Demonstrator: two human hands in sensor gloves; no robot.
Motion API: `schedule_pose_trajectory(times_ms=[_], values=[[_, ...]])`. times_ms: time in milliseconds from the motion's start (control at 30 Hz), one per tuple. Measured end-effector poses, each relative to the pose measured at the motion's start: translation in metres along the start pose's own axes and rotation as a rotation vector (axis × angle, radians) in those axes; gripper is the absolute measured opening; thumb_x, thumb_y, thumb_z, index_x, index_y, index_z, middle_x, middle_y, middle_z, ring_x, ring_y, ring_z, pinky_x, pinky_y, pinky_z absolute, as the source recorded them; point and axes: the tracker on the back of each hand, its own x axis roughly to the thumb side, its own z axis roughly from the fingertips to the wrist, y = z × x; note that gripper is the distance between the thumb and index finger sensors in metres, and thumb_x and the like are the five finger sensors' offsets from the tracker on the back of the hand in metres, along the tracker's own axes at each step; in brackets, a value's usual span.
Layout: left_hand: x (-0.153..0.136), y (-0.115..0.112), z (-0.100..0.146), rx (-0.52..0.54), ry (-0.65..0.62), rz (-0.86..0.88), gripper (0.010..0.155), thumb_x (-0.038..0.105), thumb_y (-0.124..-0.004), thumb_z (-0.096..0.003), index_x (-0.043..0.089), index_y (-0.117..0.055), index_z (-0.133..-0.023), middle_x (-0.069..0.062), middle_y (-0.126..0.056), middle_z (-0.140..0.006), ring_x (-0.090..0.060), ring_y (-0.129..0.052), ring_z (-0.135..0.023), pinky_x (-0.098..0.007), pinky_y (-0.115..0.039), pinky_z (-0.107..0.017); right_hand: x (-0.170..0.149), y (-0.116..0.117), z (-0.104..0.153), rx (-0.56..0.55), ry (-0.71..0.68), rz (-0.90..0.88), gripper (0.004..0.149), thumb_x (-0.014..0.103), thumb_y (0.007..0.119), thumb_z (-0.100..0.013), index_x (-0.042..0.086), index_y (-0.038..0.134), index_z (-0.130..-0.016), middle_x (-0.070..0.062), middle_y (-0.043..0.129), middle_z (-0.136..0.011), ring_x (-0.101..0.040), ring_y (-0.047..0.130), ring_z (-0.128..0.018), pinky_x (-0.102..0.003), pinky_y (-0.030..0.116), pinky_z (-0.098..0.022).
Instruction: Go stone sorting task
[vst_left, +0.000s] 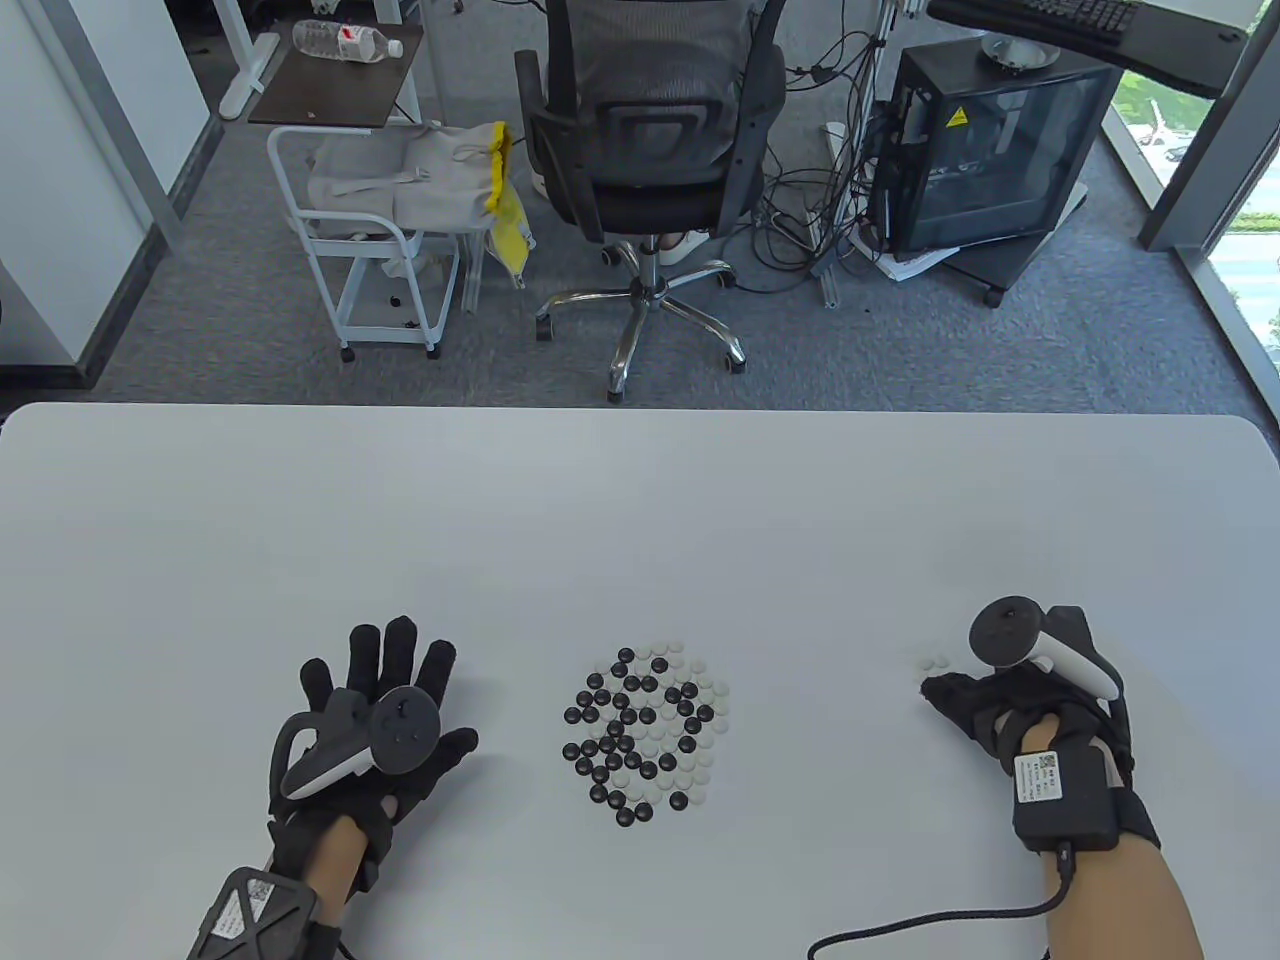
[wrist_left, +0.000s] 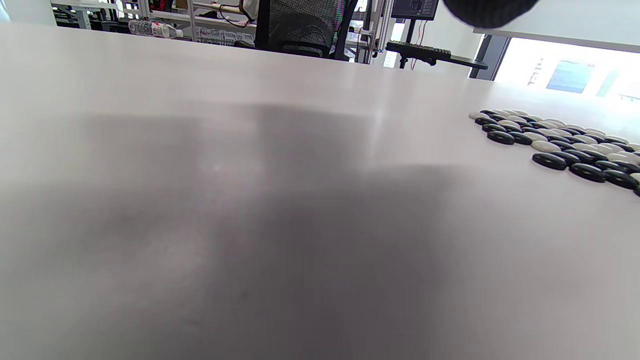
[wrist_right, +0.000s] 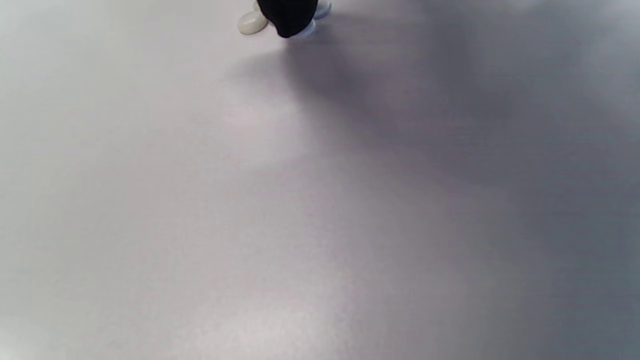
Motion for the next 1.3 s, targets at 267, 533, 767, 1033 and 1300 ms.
schedule_pose_trajectory(times_ms=[267, 533, 767, 1033, 1300], values=[[-0.001, 0.0, 0.0, 0.001, 0.0, 0.004, 0.087, 0.062, -0.05, -0.0556, 0.02, -0.004, -0.116, -0.021, 0.022, -0.111, -0.05, 0.021, -0.096, -0.081, 0.005, -0.051, 0.03, -0.016, 0.01, -0.029, -0.103, -0.051, 0.071, 0.052, 0.049, -0.057, 0.009, 0.068, -0.111, -0.037, 0.003, -0.113, -0.064, -0.008, -0.092, -0.089, 0.007, -0.055], [0.0, 0.0, 0.0, 0.002, -0.002, 0.002, 0.087, 0.063, -0.049, -0.0555, 0.02, -0.004, -0.116, -0.021, 0.022, -0.111, -0.05, 0.02, -0.096, -0.081, 0.005, -0.051, 0.115, 0.002, 0.009, 0.097, -0.329, 0.061, 0.07, 0.051, 0.05, -0.058, 0.008, 0.074, -0.107, -0.037, 0.008, -0.114, -0.065, -0.006, -0.092, -0.089, 0.008, -0.055], [0.0, 0.0, 0.0, 0.005, -0.005, 0.001, 0.087, 0.062, -0.049, -0.0556, 0.02, -0.004, -0.116, -0.021, 0.021, -0.111, -0.05, 0.02, -0.096, -0.081, 0.005, -0.051, 0.176, 0.03, 0.002, 0.183, -0.473, 0.146, 0.07, 0.051, 0.05, -0.057, 0.008, 0.075, -0.107, -0.037, 0.009, -0.114, -0.064, -0.006, -0.091, -0.089, 0.009, -0.054], [-0.001, 0.0, 0.001, 0.01, -0.008, 0.009, 0.087, 0.062, -0.05, -0.0556, 0.02, -0.004, -0.116, -0.021, 0.022, -0.111, -0.05, 0.02, -0.096, -0.081, 0.005, -0.051, 0.202, 0.047, -0.011, 0.222, -0.501, 0.18, 0.07, 0.052, 0.05, -0.057, 0.009, 0.07, -0.109, -0.036, 0.007, -0.113, -0.064, -0.007, -0.091, -0.089, 0.009, -0.055], [-0.002, 0.0, 0.001, 0.014, -0.01, 0.015, 0.087, 0.063, -0.05, -0.0556, 0.021, -0.004, -0.116, -0.021, 0.022, -0.111, -0.05, 0.02, -0.096, -0.081, 0.005, -0.051, 0.179, 0.037, -0.015, 0.218, -0.405, 0.21, 0.068, 0.051, 0.051, -0.057, 0.011, 0.075, -0.106, -0.036, 0.014, -0.114, -0.064, -0.002, -0.093, -0.089, 0.011, -0.055]])
